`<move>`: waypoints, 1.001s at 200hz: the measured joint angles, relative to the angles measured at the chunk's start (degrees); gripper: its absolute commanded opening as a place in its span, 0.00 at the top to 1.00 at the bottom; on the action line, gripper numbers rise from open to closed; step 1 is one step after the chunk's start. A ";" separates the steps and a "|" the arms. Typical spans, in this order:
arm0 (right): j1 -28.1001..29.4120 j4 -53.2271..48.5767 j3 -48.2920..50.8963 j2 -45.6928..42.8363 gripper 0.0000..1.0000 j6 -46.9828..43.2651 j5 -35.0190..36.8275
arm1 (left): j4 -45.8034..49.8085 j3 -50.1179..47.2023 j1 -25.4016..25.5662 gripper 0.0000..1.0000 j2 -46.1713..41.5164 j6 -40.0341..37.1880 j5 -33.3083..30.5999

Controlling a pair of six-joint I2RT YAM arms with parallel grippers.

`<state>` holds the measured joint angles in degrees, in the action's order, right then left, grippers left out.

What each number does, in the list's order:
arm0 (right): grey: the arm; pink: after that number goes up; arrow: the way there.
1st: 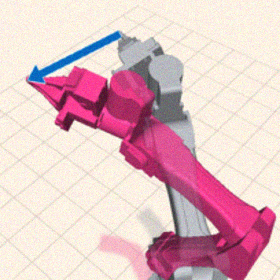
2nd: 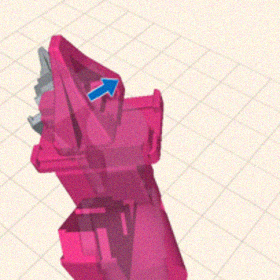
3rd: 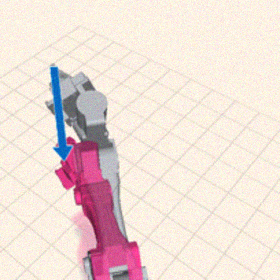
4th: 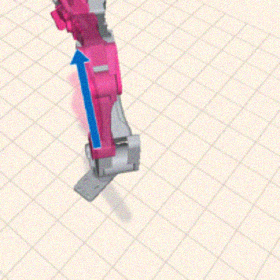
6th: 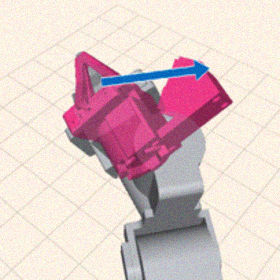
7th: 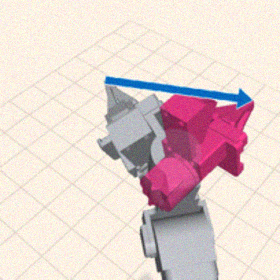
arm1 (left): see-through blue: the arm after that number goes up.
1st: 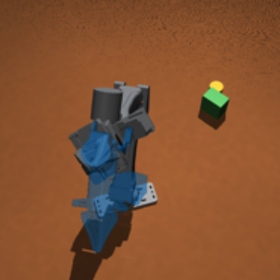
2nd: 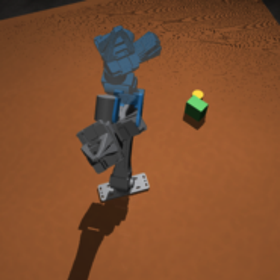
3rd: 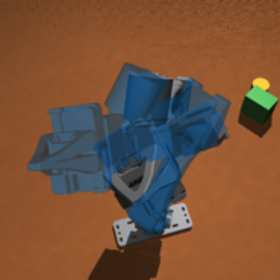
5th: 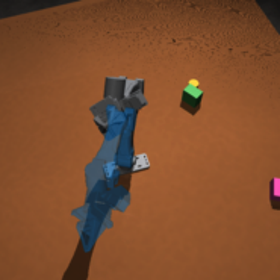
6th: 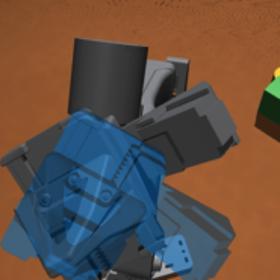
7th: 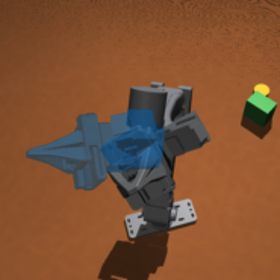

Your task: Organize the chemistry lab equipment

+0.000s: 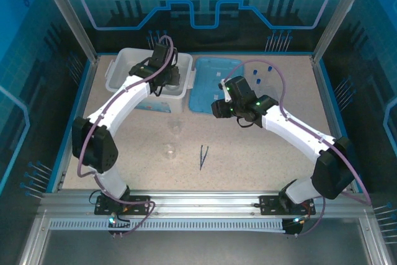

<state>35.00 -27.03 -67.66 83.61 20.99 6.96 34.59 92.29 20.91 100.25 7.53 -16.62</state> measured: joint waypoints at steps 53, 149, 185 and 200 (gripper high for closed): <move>0.00 0.00 -0.17 0.02 0.46 0.02 -0.02 | -1.27 -2.71 -0.70 0.92 3.69 0.04 1.14; 0.00 0.00 -0.17 0.02 0.46 0.44 -0.15 | -2.16 -2.54 -2.01 0.92 10.62 1.53 4.09; 0.00 0.00 -0.17 0.02 0.46 0.61 -0.15 | -1.73 -1.31 -2.01 0.92 12.74 1.55 5.14; 0.00 0.00 -0.17 0.02 0.46 0.61 -0.15 | -1.25 -0.85 -2.01 0.92 13.07 1.55 5.57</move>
<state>35.00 -27.03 -67.83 83.64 21.61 6.81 33.34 91.44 18.90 113.32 9.08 -11.05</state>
